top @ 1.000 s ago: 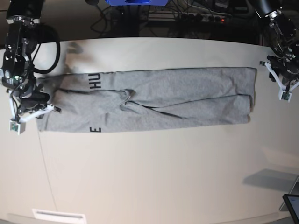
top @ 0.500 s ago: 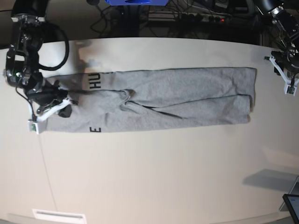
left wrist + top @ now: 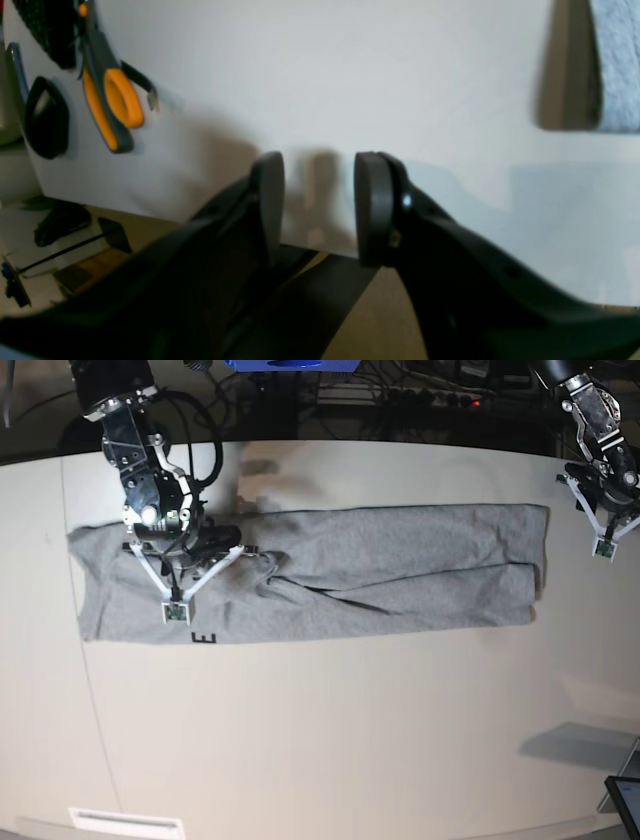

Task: Fold the T-shirt properly
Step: 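Pin the strip with the right gripper and grasp its end with the left gripper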

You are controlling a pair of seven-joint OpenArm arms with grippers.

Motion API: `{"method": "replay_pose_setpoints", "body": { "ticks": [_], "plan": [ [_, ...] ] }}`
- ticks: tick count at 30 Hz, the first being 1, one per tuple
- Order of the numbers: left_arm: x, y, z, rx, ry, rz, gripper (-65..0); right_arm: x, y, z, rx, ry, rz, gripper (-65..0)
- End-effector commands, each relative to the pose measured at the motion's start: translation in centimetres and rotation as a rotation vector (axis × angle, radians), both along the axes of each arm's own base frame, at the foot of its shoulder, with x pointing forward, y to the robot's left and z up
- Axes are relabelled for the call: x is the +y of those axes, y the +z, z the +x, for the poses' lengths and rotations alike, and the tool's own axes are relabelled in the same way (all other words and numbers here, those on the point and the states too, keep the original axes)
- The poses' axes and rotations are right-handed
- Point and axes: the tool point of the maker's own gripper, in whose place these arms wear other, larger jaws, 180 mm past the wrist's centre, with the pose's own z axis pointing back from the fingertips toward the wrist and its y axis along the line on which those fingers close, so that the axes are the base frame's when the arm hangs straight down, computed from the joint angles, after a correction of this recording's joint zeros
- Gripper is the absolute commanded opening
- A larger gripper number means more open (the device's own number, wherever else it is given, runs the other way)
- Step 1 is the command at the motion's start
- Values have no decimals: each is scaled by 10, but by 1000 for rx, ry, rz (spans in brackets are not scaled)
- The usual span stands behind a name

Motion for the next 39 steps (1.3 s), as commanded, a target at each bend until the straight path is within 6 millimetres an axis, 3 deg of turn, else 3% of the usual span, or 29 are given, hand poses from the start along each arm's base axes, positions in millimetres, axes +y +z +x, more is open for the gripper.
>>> {"method": "replay_pose_setpoints", "body": {
  "ticks": [1, 6, 15, 18, 20, 22, 26, 39],
  "plan": [
    [8, 13, 6, -28, -3, 33, -420, -4, 6, 10, -50, -7, -14, -650],
    [8, 13, 6, -26, -3, 36, -420, -13, -19, 3, -11, -20, -49, -650],
    [3, 15, 12, -69, -1, -6, -401, -13, -23, -2, -3, -21, -48, -650],
    [-5, 13, 19, -121, 1, -104, -270, -13, -23, -3, -2, -22, -45, -650],
    [5, 15, 11, -145, 61, -157, -144, -13, -24, -3, 1, -22, -45, -650],
    [8, 16, 14, -200, 98, -219, -84, -13, -24, -3, 1, -22, -45, -650],
    [13, 20, 19, -300, 142, -329, -76, -13, -24, -4, 2, -22, -45, -650],
    [-24, 42, 54, -524, 105, -758, -76, -14, -26, -5, 8, -21, -50, -650]
  ]
}}
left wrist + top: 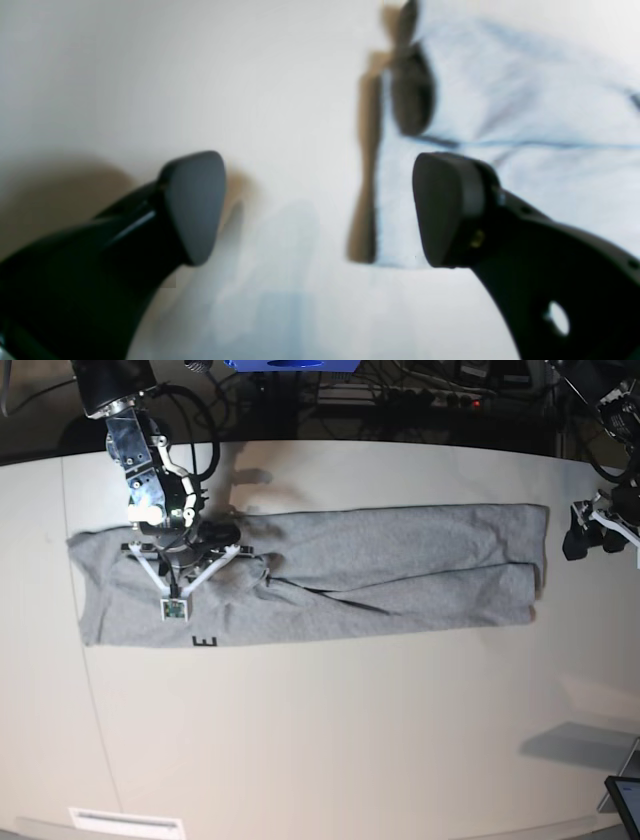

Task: Fold the T-shirt properly
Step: 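Pin the strip with the right gripper and grasp its end with the left gripper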

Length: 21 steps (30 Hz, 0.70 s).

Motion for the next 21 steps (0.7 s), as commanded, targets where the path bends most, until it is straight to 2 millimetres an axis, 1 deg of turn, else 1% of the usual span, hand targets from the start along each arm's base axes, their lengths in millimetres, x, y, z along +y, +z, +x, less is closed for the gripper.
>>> {"method": "replay_pose_setpoints", "body": {
  "ticks": [1, 3, 7, 9, 12, 17, 21],
  "plan": [
    [3, 13, 7, -49, -7, -10, -76, -3, -7, -8, 46, -6, -5, -650],
    [-6, -1, 15, -18, -22, -82, -77, -3, -7, -8, 46, -6, -5, -650],
    [-2, -33, 12, 64, 31, -175, -77, -3, -7, -9, 49, -4, -5, -650],
    [-2, -44, 11, 85, 48, -211, -77, -3, -7, -9, 49, -4, -5, -650],
    [-6, -49, 12, 90, 52, -235, -77, -3, -9, -11, 54, -4, -5, -650],
    [-8, -50, 12, 91, 48, -237, -77, -3, -9, -11, 54, -4, -5, -650],
    [-25, -59, 16, 140, -23, -230, -79, -3, -9, -11, 54, -4, -5, -650]
  ]
}}
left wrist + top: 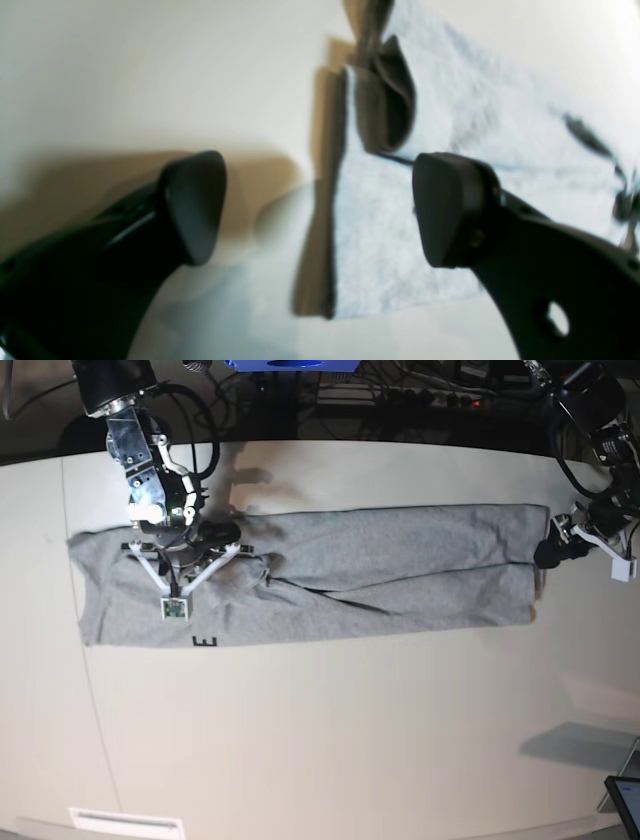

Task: Fold the T-shirt properly
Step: 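Pin the strip with the right gripper and grasp its end with the left gripper, then lift the strip end with the left gripper and fold it toward the right gripper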

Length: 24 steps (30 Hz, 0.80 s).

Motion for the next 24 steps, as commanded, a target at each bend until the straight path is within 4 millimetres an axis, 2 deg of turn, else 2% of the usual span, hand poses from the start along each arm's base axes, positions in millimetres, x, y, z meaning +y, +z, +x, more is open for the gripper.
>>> {"method": "replay_pose_setpoints", "body": {
  "ticks": [1, 10, 19, 23, 24],
  "plan": [
    [-2, -4, -4, 43, -28, 14, -79, -2, -8, -10, 58, -5, -1, -650],
    [-22, -16, -4, 56, -53, -21, -79, -2, -9, -11, 59, -7, 0, -650],
    [-64, -31, 5, 69, -126, -78, -79, -3, -8, -10, 58, -10, 0, -650],
    [-67, -33, 5, 71, -126, -85, -84, -3, -9, -12, 61, -10, 0, -650],
    [-67, -33, 5, 71, -126, -85, -106, -3, -10, -12, 62, -10, 0, -650]
  ]
}}
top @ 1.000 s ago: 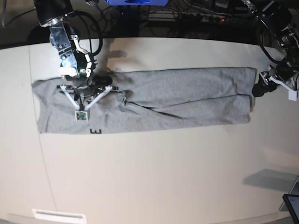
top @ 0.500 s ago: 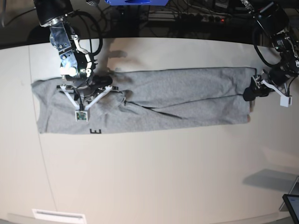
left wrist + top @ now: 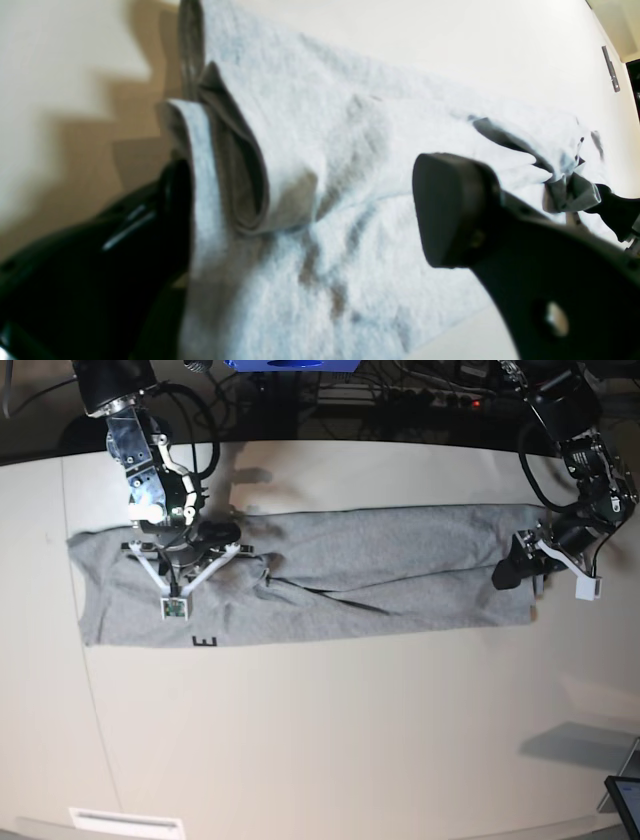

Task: Fold the T-shirt properly
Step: 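Lift the strip end with the left gripper and fold it toward the right gripper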

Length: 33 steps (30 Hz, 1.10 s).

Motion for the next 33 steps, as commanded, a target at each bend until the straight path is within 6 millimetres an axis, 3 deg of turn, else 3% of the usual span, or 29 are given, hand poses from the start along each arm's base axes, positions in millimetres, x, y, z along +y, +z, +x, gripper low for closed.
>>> {"method": "replay_pose_setpoints", "body": {
  "ticks": [1, 6, 10, 12, 18, 24, 29, 33],
  "plan": [
    [-2, -24, -24, 154, -54, 47, -146, -3, -9, -12, 64, -9, 0, -650],
    [4, -22, -24, 152, -47, 56, -423, -3, -9, -12, 64, -9, 0, -650],
    [9, -19, -24, 151, -46, 70, -591, -3, -9, -12, 64, -9, 0, -650],
    [10, -18, -23, 145, -46, 75, -630, -3, -9, -12, 64, -9, 0, -650],
    [2, 23, -2, 23, -112, 187, -650, -3, -9, -12, 64, -9, 0, -650],
    [-24, 58, 9, -99, -169, 256, -650, -3, -9, -12, 64, -11, 0, -650],
    [-67, 69, 17, -149, -298, 280, -650, -4, -9, -11, 62, -15, 0, -650],
    [-97, 76, 23, -157, -297, 236, -650, -4, -9, -11, 62, -15, 0, -650]
  ]
}}
